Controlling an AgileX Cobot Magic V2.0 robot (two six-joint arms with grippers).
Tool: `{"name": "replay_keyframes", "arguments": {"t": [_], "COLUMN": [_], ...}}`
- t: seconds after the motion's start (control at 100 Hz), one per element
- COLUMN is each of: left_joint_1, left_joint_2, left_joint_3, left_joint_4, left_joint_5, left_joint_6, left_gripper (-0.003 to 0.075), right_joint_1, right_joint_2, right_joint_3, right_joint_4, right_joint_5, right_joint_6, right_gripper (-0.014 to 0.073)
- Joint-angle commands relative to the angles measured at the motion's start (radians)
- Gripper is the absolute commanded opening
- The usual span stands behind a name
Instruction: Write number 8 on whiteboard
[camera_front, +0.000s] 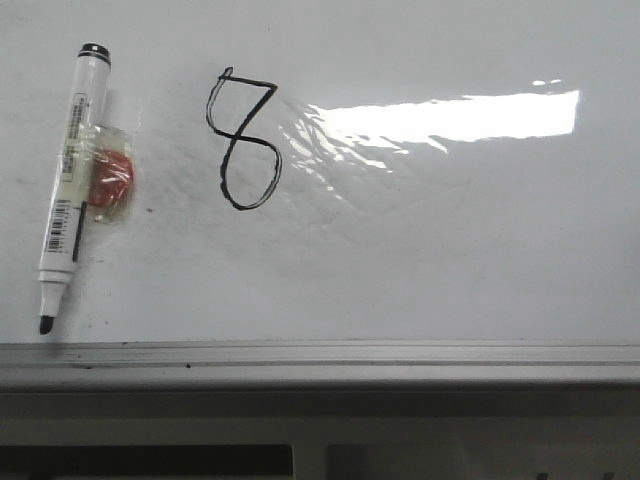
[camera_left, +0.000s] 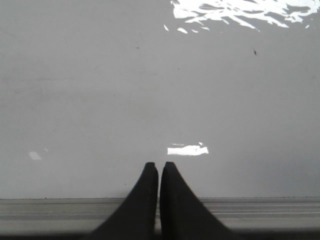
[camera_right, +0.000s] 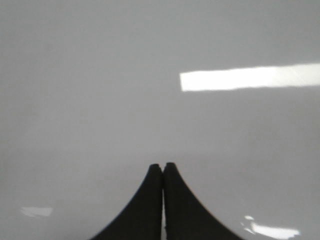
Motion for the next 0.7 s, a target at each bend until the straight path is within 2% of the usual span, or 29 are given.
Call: {"name": "replay_keyframes", "arguments": {"t": [0.0,0.24,0.32,0.43,0.55,0.69], "left_joint_1": [0.002,0.002,0.002,0.002,0.002,0.002], "left_joint_2": [-0.028,-0.028,-0.028,-0.028,-0.028,-0.028], "left_joint_3": [0.038,0.038,0.038,0.038,0.038,0.038], "left_joint_4": [-0.009,-0.009,-0.009,-0.009,-0.009,-0.009], "left_joint_5": [-0.042,-0.042,-0.042,-0.042,-0.042,-0.042], "left_joint_6": [-0.012,-0.012,-0.012,-0.012,-0.012,-0.012], "left_gripper": [-0.002,-0.002,-0.002,-0.002,-0.002,-0.002], "right_joint_1": [-0.073,-0.186,-0.19,-0.19,-0.192,-0.192], "right_joint_2": [-0.037,-0.134,-0.173,-0.203,-0.203,-0.203], "right_joint_3": [0.012,0.012,0.012,0.013,0.013,0.013], "right_joint_4": [-0.115,-0.124,-0.099,0.009,0.015,0.015], "right_joint_5": [0.011,0.217,0.287,0.371,0.44,0.442], "right_joint_6": [0.124,0.128,0.096,-0.045,-0.059,-0.074], "right_gripper": [-0.0063,-0.0063,-0.0063,-0.0063,-0.0063,-0.0063]}}
